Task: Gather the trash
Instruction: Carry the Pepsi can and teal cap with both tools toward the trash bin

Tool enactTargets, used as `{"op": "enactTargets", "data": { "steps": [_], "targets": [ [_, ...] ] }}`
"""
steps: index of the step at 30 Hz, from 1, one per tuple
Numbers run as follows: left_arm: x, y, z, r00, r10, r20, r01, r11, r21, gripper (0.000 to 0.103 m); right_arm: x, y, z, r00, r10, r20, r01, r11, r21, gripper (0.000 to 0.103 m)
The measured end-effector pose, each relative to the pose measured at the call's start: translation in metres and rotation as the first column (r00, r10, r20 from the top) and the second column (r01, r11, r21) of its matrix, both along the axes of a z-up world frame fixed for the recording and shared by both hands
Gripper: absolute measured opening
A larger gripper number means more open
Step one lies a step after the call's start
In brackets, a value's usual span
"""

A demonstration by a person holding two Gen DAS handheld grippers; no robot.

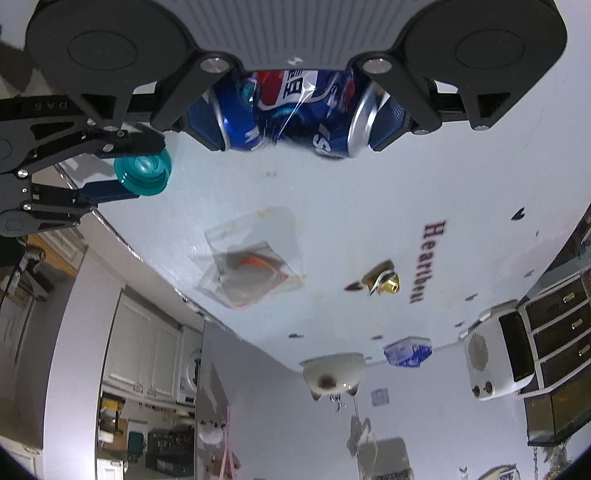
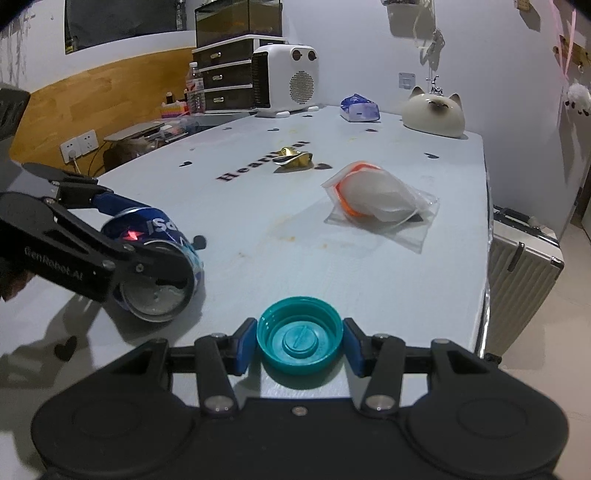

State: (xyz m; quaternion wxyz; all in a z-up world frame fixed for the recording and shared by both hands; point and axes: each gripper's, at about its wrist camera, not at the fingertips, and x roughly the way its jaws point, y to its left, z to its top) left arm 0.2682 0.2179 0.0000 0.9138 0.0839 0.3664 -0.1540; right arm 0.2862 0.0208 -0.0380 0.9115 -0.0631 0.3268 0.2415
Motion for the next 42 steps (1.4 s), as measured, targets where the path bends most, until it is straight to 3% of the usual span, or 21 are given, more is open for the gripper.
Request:
{"op": "enactTargets", "data": {
  "steps": [4,10,24,28,42],
  "targets": [
    [-0.005,0.007,0.007,0.999,-0.014,-0.052,0.012,1.000,-0.023,0.090,-0.010,-0.004,0.000,1.000,0.001,-0.005,-0.001,1.000,0.017,0.050],
    [-0.007,0.010,0.007,0.993,-0.015,-0.117,0.015,1.000,0.003,0.090,-0.025,-0.008,0.003,1.000,0.018,-0.004,-0.018,0.999,0.036,0.050],
    [0.020,-0.002,0.014,0.984,0.036,-0.174,-0.032,0.999,0.030,0.094,-0.044,-0.013,0.008,1.000,0.029,0.007,-0.029,0.998,0.051,0.050],
    [0.025,-0.009,0.008,0.979,0.044,-0.200,-0.030,0.997,0.073,0.094,-0.043,-0.015,0.007,1.000,0.025,0.004,-0.025,0.998,0.054,0.050],
    [-0.005,-0.004,0.016,0.990,0.063,-0.128,-0.061,0.998,0.021,0.082,-0.047,-0.022,0.011,1.000,0.019,0.011,-0.020,0.997,0.070,0.050]
  ]
}}
